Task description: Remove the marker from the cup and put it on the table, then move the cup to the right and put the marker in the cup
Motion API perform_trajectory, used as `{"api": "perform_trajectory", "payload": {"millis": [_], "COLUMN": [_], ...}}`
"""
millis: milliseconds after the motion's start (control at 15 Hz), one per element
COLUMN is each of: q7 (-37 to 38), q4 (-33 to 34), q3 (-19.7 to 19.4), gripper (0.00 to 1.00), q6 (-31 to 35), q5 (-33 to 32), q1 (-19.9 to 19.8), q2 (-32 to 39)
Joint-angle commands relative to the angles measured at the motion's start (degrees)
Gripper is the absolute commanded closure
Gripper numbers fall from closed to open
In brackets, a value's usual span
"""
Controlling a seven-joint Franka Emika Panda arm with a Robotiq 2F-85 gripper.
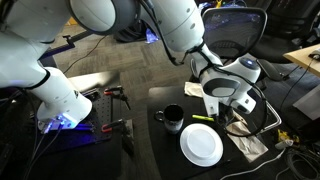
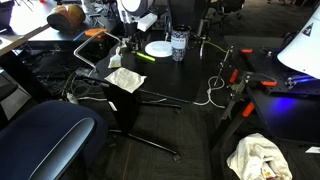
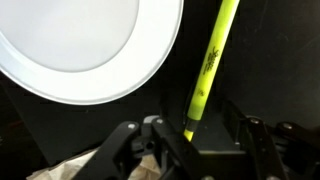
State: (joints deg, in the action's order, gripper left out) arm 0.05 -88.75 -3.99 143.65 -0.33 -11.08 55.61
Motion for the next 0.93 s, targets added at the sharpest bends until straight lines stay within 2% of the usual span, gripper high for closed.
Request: {"api": "perform_trajectory", "payload": {"millis": [0,267,533,867], "q7": [-1.56,-1.74,-0.05,2.67], "q4": [1.04,1.09,0.50,-8.34], "q3": [1.06,1.32,0.29,-0.27], "gripper": [0.73,1.00,0.96,0.96], "q6": [0.95,1.16,0.40,3.01], "q5": [2.28,3.47,2.99,3.53], "q1": [-1.61,-2.33,-1.15,0.13], "q2": [0.41,0.37,-0.27,-9.03]}}
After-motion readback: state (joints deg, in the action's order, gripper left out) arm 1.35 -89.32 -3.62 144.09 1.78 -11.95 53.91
